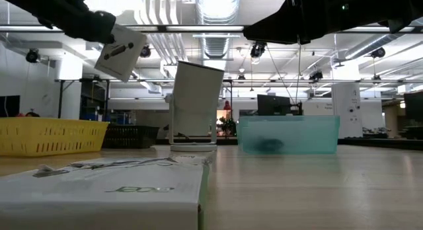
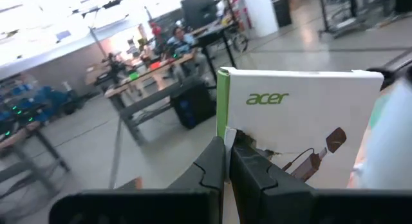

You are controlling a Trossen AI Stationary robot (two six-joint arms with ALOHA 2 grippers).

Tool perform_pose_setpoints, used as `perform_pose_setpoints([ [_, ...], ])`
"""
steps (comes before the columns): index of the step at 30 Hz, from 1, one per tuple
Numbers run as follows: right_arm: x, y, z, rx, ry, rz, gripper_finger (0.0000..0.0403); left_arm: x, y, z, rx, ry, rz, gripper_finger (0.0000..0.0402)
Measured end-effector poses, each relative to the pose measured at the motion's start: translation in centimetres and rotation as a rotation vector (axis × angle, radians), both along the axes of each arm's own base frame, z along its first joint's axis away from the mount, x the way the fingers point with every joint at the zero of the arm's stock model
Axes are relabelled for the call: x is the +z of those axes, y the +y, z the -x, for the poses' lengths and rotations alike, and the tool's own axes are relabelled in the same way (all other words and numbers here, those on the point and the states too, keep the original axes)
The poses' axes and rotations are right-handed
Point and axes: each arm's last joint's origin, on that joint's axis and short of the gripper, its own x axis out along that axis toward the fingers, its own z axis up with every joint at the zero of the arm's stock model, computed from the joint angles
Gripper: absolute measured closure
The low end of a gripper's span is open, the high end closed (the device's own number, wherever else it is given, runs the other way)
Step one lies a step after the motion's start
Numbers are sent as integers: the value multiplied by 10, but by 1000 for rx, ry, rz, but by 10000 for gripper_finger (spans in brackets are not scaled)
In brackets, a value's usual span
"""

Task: Pick and place items into bin
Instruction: Put the left white card reader box into the black bin

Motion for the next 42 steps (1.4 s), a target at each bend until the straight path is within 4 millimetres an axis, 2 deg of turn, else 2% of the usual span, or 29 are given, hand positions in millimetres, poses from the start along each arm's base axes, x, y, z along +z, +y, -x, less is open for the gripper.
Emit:
perform_pose_setpoints([
  [15, 0, 0, 0, 1, 1, 5, 179, 12, 42, 8, 9, 314, 141, 401],
  [26, 0, 0, 0, 1, 1, 3, 179, 34, 64, -13, -51, 505, 123, 401],
  [30, 0, 0, 0, 0, 0, 0, 179, 34, 74, -19, -69, 600, 137, 401],
  [35, 0, 0, 0, 0, 0, 1, 179, 29, 84, -28, -219, 702, 200, 401],
  [42, 0, 0, 0, 0, 0, 1, 179, 21, 99, -35, -242, 852, 208, 401],
])
